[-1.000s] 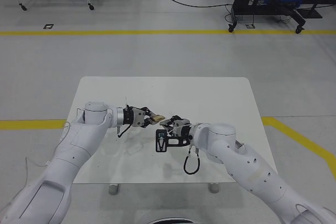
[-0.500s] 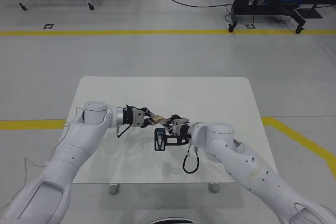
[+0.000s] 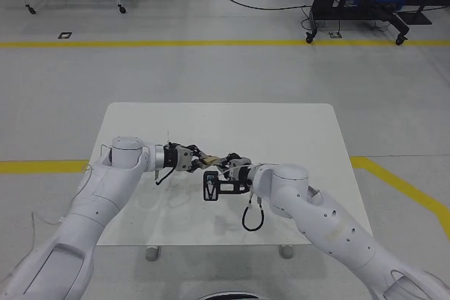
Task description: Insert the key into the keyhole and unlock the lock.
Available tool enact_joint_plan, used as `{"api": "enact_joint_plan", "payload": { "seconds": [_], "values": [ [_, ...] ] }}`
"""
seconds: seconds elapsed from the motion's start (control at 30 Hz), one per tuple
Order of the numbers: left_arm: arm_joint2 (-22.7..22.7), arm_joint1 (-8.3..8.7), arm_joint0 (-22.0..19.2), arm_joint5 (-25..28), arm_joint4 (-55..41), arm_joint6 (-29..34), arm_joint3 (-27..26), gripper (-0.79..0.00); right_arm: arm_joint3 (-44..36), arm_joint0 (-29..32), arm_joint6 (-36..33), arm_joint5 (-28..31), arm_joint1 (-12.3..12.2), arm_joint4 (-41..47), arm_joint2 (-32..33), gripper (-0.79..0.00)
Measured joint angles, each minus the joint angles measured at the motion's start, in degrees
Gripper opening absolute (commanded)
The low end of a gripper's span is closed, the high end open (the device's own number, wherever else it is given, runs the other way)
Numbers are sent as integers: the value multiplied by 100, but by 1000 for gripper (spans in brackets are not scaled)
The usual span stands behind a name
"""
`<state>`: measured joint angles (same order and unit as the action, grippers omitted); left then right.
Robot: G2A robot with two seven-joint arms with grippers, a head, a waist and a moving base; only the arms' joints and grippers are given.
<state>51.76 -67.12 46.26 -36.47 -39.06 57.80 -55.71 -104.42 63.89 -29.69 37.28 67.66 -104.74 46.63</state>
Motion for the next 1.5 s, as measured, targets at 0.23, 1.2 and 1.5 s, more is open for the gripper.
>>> {"api": "enact_joint_plan", "payload": {
  "seconds": [0.23, 1.2, 1.5],
  "values": [
    [-12, 2, 12, -11, 2, 19, 12, -785, 42, -102, -161, -26, 82, 3, -153, -785],
    [172, 28, 11, 537, -152, 28, 191, -785, -239, 250, 420, -87, 76, -64, 251, -77],
    [542, 8, 349, 1800, -460, -833, -123, -785, -356, 797, 1361, 83, -114, -121, 871, -785]
  ]
}}
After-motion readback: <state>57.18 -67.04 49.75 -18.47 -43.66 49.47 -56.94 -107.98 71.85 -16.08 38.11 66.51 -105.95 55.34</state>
